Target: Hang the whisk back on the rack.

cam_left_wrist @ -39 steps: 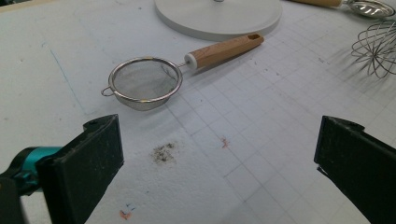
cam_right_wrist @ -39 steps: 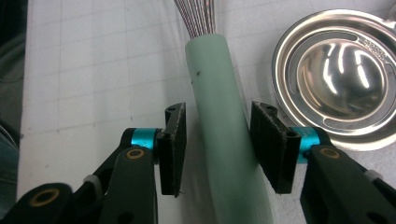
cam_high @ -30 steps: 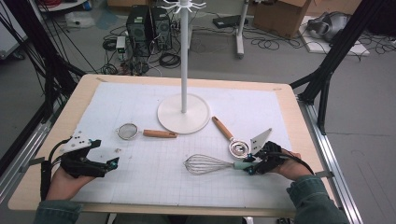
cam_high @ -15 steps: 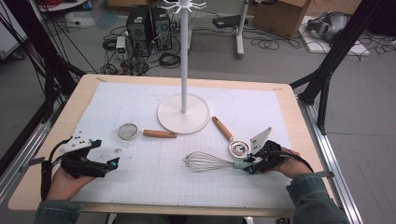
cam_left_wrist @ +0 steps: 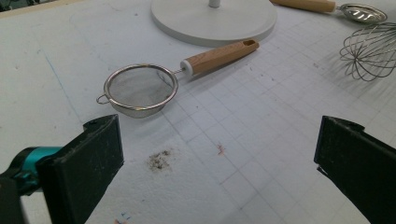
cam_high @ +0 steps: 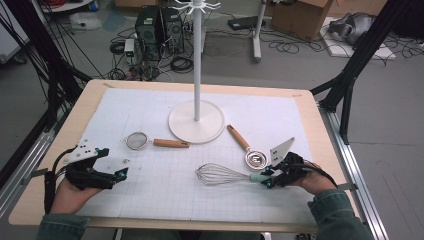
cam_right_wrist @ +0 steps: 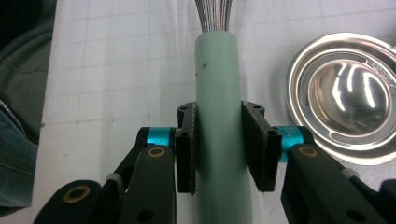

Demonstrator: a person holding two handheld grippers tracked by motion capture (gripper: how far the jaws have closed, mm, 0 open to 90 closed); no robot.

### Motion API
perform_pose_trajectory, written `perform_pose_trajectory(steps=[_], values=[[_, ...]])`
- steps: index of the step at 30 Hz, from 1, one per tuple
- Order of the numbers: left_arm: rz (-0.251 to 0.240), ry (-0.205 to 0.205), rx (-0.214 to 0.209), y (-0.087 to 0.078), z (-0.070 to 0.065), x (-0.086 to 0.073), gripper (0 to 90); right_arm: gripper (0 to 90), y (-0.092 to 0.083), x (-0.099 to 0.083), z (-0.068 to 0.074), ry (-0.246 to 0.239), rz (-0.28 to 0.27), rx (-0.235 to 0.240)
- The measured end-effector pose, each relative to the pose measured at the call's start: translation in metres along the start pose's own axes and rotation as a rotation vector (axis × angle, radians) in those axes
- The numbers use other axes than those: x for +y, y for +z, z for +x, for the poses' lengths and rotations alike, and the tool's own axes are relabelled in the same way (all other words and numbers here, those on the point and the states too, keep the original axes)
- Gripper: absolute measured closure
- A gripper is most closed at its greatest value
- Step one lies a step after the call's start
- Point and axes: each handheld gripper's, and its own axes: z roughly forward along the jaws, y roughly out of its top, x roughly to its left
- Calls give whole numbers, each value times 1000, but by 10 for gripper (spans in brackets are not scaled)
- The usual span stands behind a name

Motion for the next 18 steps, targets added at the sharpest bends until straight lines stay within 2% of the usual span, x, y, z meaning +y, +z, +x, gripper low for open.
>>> perform_pose_trajectory(steps=[4,5,7,11,18], values=[[3,4,-4,0,-1,0,17,678,5,1,2,-6,41,1],[2,4,-2,0,-1,0,17,676,6,1,3,-8,48,-14],[2,3,1,-1,0,0,17,674,8,1,2,0,52,5],[6,2,-1,0,0,-1,17,663,10,3,3,-14,61,-11],[10,4,-5,2,-1,-1,17,646,12,7,3,-27,68,-10]])
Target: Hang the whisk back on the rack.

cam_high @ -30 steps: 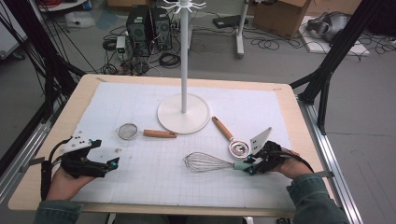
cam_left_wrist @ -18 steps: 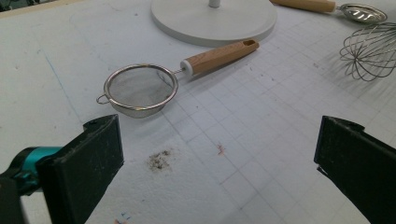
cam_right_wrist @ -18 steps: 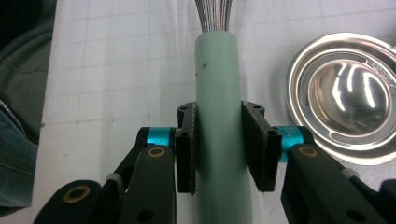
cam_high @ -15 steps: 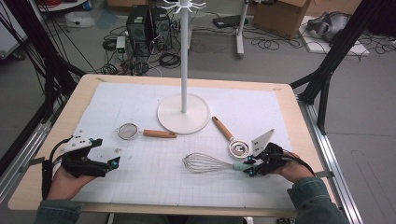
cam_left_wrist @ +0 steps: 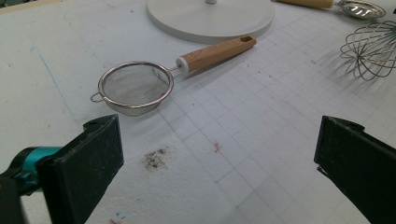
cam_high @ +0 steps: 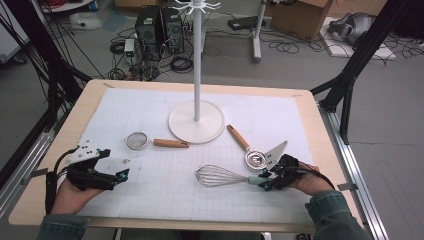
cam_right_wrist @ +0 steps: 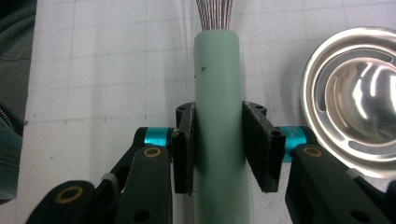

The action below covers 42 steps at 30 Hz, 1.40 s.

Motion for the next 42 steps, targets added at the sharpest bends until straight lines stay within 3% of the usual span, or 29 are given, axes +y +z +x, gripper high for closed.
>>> perform_pose_trajectory(steps=[12,15,17,21,24,25,28,36,39,42], values=[[-3,-1,-3,-1,-1,1,17,683,0,5,1,-4,19,-11],[-6,4,-4,-1,-2,2,17,683,-3,6,3,-2,3,-32],[-10,6,-4,-1,-2,3,17,683,-4,6,3,5,-4,-22],[-16,14,-10,-2,-4,6,17,684,-8,9,7,-11,-30,-62],[-20,14,-14,-2,-5,7,17,682,-6,9,6,-4,-22,-54],[-20,14,-14,-2,-5,7,17,682,-3,9,6,4,-7,-26],[-17,10,-10,-2,-4,6,17,680,3,9,3,12,18,-6],[-19,5,-5,-4,-2,4,17,664,5,11,1,12,14,-7],[-16,6,-3,-4,-1,4,17,592,6,13,0,13,4,-18],[-18,6,-5,-5,-1,4,17,640,8,15,0,10,8,-16]])
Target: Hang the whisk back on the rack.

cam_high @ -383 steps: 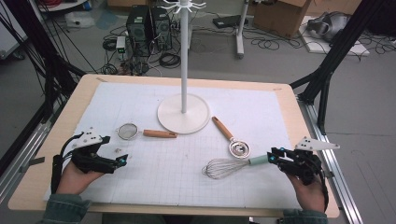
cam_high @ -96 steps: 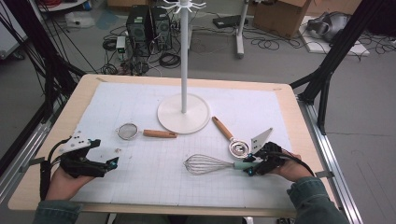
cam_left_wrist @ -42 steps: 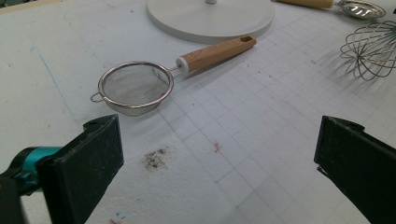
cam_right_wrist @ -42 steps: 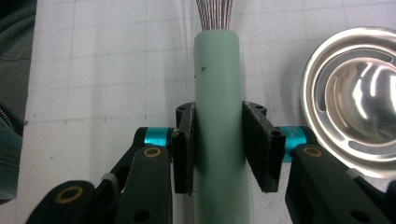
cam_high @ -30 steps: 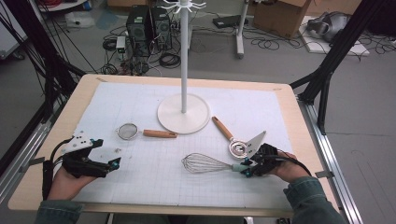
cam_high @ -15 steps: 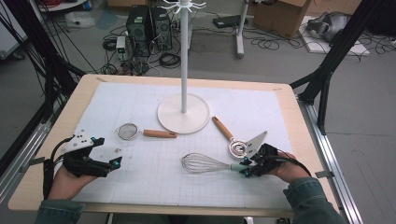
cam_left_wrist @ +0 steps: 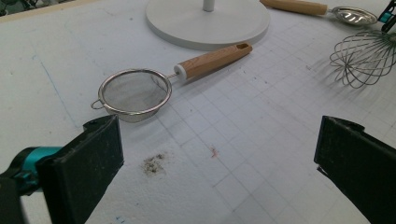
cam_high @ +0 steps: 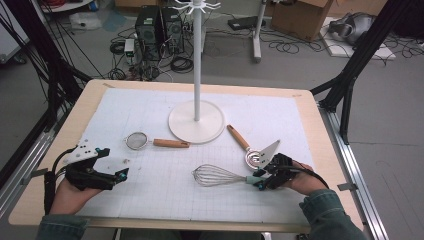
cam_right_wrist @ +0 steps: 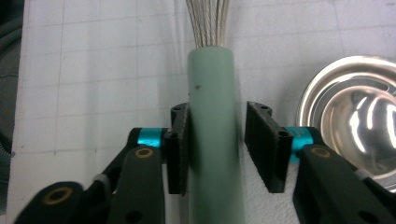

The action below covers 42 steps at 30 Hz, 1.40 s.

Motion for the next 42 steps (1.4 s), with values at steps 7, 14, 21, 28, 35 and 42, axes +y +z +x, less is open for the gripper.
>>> perform_pose_trajectory(steps=[7,14,21,28,35,42], values=[[-1,0,2,-1,0,1,17,690,-1,3,1,-1,5,7],[-4,13,-9,0,-4,5,17,690,-8,6,3,-9,-32,-10],[-9,27,-11,-2,-5,11,17,691,-8,10,6,-25,-18,-24],[-9,27,-13,-1,-5,11,17,688,4,14,3,-16,45,-15],[-6,19,-15,1,-4,6,17,674,6,22,-2,15,98,9],[-4,24,-24,3,-5,8,17,690,7,28,-1,3,141,6]])
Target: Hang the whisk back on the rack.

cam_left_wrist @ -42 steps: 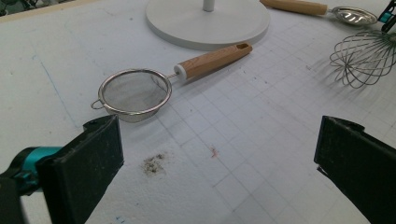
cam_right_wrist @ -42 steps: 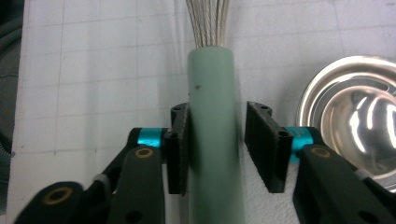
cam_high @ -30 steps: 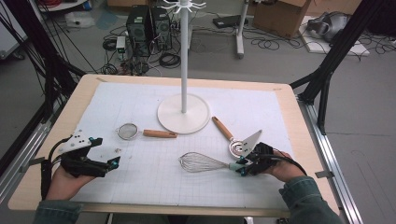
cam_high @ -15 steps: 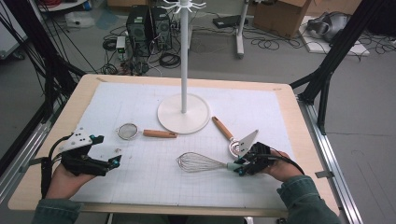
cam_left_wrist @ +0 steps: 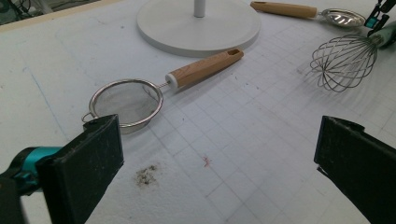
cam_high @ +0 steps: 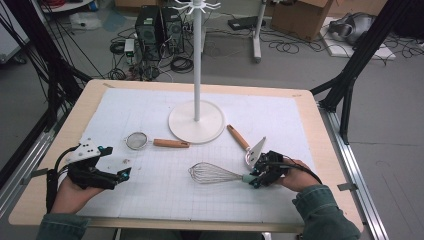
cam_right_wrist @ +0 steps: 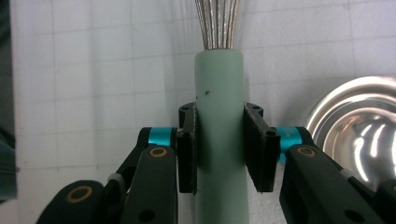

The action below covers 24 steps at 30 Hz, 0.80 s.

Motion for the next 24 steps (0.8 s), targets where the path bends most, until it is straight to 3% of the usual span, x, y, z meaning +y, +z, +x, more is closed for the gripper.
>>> perform_pose_trajectory(steps=[12,13,19,24], values=[[0,29,-10,-1,-4,11,17,691,-3,4,6,-18,-103,-31],[-2,31,-13,-1,-5,12,17,691,-6,5,6,-21,-128,-52],[-6,65,-42,1,-12,26,17,691,-12,11,8,-27,-181,-55],[-14,96,-74,3,-20,39,17,691,-16,21,10,-47,-196,-62]])
